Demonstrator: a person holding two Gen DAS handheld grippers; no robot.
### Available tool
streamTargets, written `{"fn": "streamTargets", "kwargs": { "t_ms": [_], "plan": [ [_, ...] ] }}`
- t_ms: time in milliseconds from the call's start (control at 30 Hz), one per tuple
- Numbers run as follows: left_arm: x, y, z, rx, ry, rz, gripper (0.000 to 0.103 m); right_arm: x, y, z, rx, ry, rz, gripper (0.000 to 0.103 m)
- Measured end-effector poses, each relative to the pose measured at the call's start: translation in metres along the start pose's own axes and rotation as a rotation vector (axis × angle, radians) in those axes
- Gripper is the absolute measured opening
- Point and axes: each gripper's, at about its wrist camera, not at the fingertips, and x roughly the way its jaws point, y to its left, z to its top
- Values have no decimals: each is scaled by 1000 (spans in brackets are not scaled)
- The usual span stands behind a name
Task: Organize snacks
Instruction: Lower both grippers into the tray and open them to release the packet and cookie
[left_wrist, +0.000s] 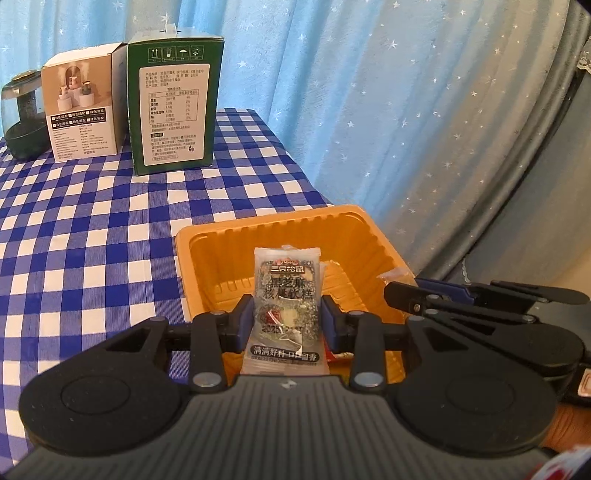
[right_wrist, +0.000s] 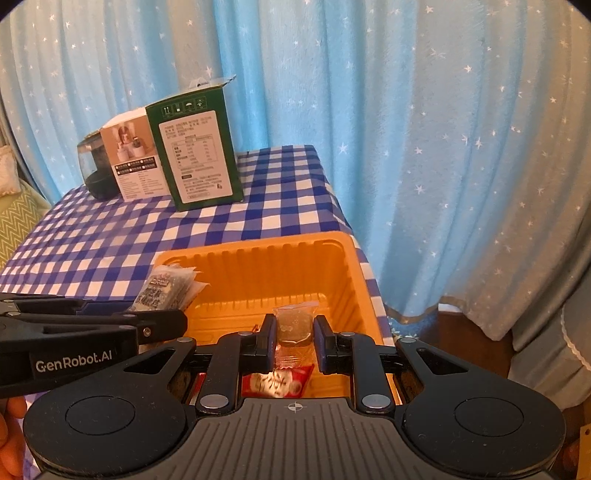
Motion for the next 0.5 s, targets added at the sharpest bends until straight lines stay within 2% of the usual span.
{"fn": "streamTargets", "kwargs": {
  "t_ms": [67,133,500],
  "plan": [
    [8,2,2,0,6,-2,36,5,-2,2,5,4,0,21],
    [13,5,4,-3,0,-12,48,9,-4,2,14,7,3,21],
    [7,16,-1,39,-13,30,48,14,-3,1,35,21,15,21]
  ]
}}
